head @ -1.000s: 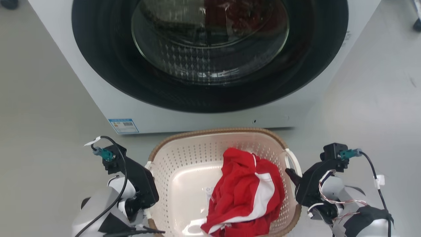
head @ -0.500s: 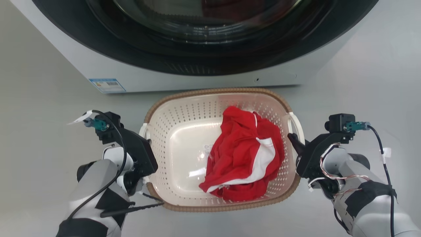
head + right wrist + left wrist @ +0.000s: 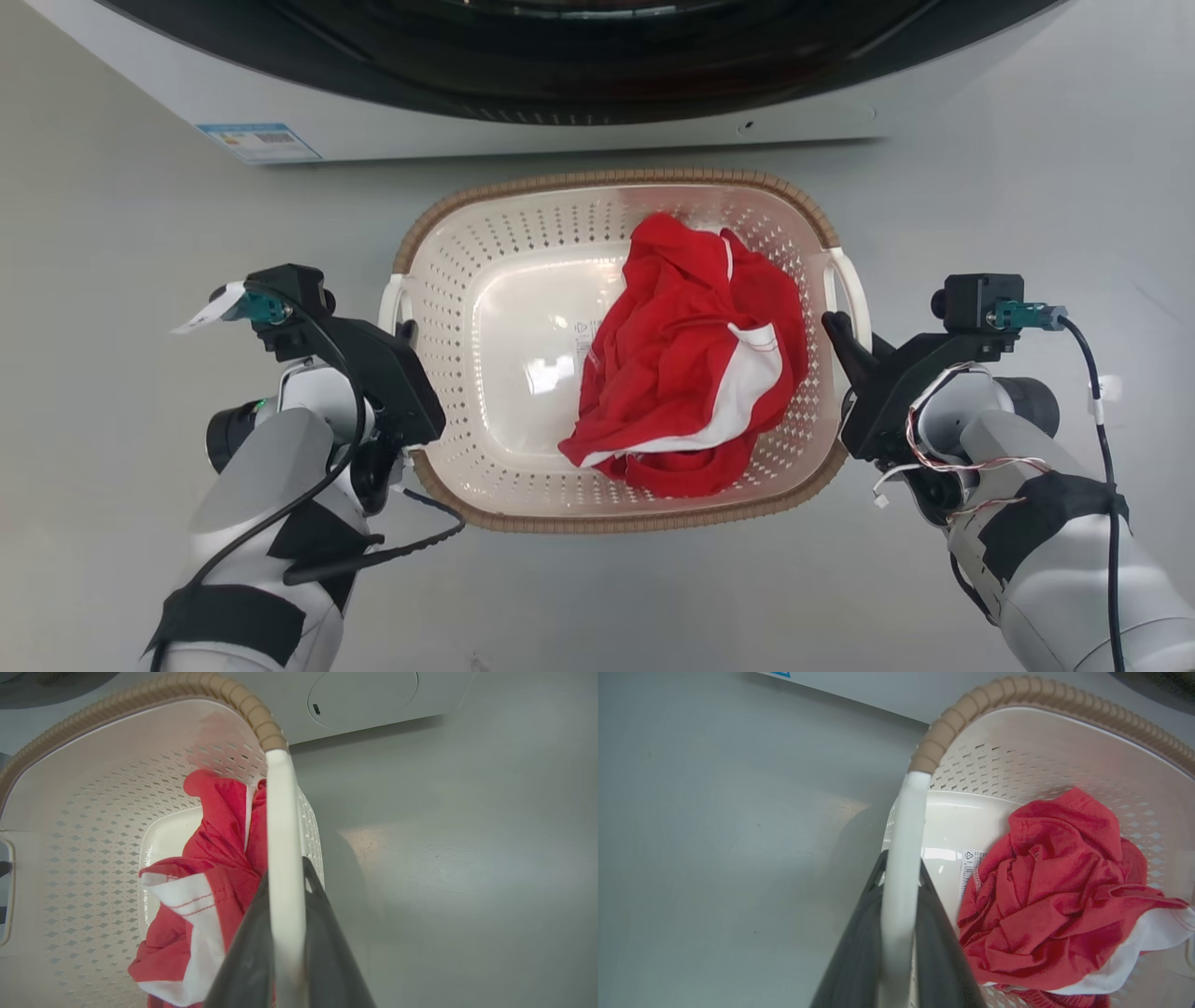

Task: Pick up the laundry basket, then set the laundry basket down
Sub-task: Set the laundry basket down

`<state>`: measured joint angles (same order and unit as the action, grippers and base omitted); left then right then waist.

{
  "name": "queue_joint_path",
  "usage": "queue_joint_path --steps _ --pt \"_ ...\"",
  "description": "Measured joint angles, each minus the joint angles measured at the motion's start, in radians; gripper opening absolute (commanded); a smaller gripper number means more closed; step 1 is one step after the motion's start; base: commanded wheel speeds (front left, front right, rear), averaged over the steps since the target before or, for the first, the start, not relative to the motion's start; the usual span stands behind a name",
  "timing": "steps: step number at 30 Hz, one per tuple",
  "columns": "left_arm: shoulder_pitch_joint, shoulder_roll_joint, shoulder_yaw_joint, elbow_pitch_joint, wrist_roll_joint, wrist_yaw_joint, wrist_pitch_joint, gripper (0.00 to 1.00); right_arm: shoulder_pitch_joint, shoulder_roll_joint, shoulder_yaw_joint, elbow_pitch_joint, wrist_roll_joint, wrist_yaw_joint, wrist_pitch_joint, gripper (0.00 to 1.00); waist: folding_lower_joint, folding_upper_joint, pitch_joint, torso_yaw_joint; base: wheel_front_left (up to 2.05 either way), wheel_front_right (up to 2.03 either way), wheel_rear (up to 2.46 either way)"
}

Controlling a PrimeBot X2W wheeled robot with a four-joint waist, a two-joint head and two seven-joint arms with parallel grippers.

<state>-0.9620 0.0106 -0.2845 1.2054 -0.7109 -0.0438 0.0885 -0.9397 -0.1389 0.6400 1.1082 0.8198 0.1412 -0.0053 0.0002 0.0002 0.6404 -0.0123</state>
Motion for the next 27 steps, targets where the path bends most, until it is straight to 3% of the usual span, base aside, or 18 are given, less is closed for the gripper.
queue_joint_path --steps 27 --pt "-0.09 0.0 -0.007 -0.014 0.041 0.0 -0.206 0.0 -0.124 0.002 0.017 0.038 -0.058 -0.019 -0.162 0.0 -0.0002 -0.0001 0.224 0.0 0.0 0.0 0.0"
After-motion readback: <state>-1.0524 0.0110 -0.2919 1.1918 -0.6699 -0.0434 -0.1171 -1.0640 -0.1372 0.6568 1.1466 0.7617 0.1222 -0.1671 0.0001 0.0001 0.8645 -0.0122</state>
